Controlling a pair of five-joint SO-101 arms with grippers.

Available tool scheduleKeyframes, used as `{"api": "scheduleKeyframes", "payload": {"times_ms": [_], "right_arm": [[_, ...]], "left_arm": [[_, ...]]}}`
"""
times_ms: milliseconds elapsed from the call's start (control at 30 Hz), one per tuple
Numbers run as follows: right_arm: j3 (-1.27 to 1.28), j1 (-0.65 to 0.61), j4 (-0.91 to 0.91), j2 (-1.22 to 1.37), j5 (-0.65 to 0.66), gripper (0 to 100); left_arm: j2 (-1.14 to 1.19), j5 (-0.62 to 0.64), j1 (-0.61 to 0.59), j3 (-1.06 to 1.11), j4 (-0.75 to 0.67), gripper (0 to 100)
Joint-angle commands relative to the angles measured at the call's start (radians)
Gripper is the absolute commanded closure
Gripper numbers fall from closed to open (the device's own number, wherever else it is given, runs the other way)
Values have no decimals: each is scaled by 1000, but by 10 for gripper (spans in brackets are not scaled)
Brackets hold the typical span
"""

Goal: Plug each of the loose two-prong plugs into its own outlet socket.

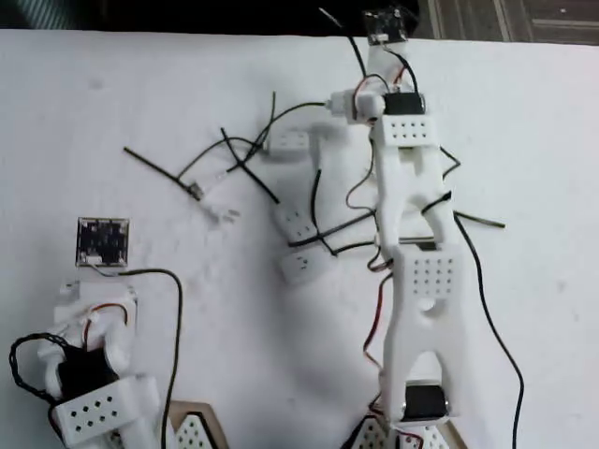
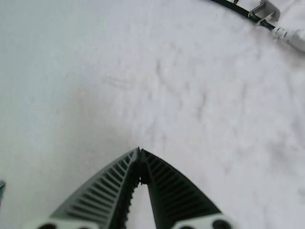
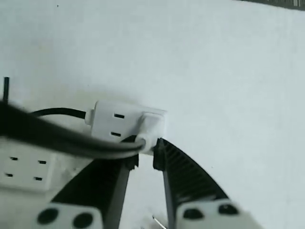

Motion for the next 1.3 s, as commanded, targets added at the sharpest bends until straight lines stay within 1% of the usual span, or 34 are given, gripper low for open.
{"api": "scheduleKeyframes", "payload": {"times_ms": [0, 167, 233, 367, 467, 600, 733, 900, 1033, 1100, 1200, 1267], "right_arm": [[-235, 18, 84, 62, 11, 936], [-465, 1, 358, 93, 11, 680], [-562, -5, 481, 93, 12, 641], [-672, -7, 667, 101, 25, 640], [-646, 31, 676, 102, 86, 640], [-529, 85, 677, 91, 141, 640], [-377, 114, 677, 38, 144, 640], [-129, 113, 677, -125, 130, 640], [104, 88, 674, -228, -5, 640], [176, 70, 674, -248, -84, 639], [206, 48, 673, -245, -206, 639], [204, 44, 673, -236, -259, 639]], "left_arm": [[-5, 5, 7, -18, -8, 973], [-5, 5, 7, -18, -8, 973], [-5, 5, 7, -18, -8, 973], [-5, 5, 7, -18, -8, 973], [-5, 5, 7, -17, -8, 973], [-5, 5, 7, -17, -8, 973], [-5, 5, 8, -17, -8, 973], [-5, 5, 44, -6, -9, 973], [-5, 3, 47, -5, -11, 973], [-5, 3, 47, -5, -11, 973], [-5, 3, 45, -5, -9, 973], [-5, 3, 45, -5, -9, 973]]}}
